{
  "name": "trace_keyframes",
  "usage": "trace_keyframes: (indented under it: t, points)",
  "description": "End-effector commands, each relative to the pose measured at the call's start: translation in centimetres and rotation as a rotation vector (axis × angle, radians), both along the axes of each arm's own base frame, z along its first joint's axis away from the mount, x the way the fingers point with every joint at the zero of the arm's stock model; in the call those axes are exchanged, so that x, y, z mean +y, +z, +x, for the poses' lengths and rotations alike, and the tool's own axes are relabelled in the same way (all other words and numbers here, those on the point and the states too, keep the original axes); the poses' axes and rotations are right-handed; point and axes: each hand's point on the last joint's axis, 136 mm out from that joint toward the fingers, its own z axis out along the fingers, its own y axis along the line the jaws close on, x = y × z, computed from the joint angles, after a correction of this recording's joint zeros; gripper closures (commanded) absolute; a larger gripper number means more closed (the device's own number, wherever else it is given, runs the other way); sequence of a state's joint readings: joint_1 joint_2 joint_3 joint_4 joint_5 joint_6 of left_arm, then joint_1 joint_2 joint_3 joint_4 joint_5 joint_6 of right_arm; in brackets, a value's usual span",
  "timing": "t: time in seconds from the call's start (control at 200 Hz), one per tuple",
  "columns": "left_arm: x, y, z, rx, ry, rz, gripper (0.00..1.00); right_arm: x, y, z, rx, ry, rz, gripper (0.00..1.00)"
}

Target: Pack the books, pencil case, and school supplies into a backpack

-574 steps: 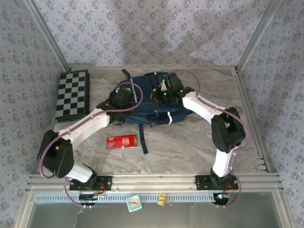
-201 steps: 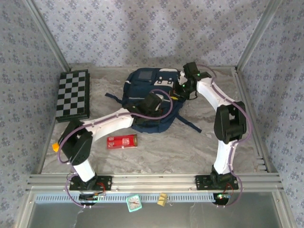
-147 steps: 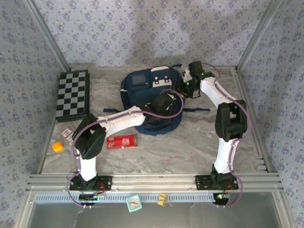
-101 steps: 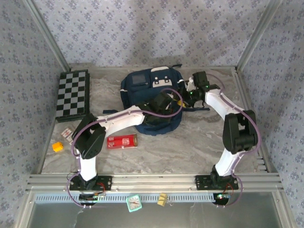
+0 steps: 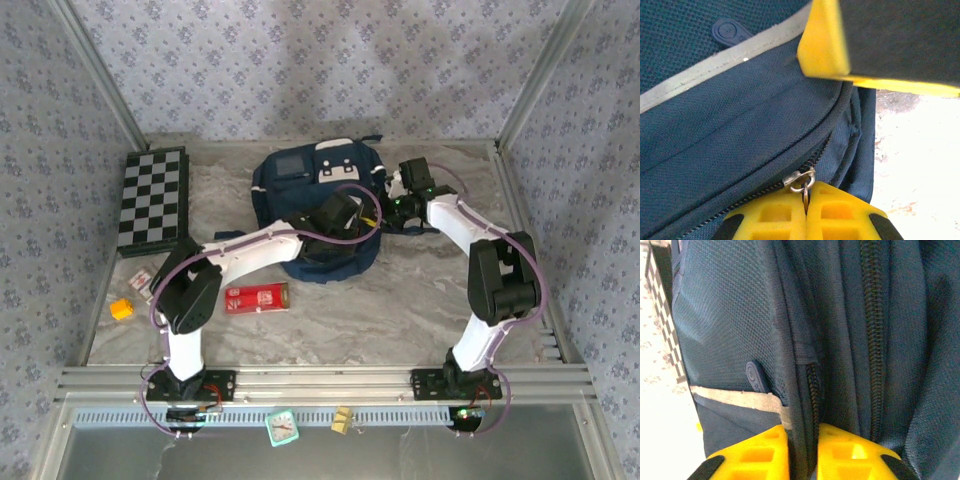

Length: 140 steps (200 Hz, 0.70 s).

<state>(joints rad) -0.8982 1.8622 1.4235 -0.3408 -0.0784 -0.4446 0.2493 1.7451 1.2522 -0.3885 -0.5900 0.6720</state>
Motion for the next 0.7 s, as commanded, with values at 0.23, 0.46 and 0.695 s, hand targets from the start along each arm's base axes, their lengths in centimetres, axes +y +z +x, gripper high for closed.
trace_keyframes:
  t: [0.23,0.46,0.695]
  points:
    - [6.7,0.9,-1.9,-0.007,-0.035,0.062,1.0,-5.0,1.5,3.2,-0.11,-0.032,-0.147,1.0]
    - [13.4,0.7,-0.2,-0.048,0.063,0.078,1.0,-7.2,2.7,4.8,-0.14,-0.043,-0.155,1.0]
    - [16.9,1.3,3.0,-0.209,0.053,0.121,1.0,-8.0,3.6,5.7,-0.164,-0.021,-0.183,1.0]
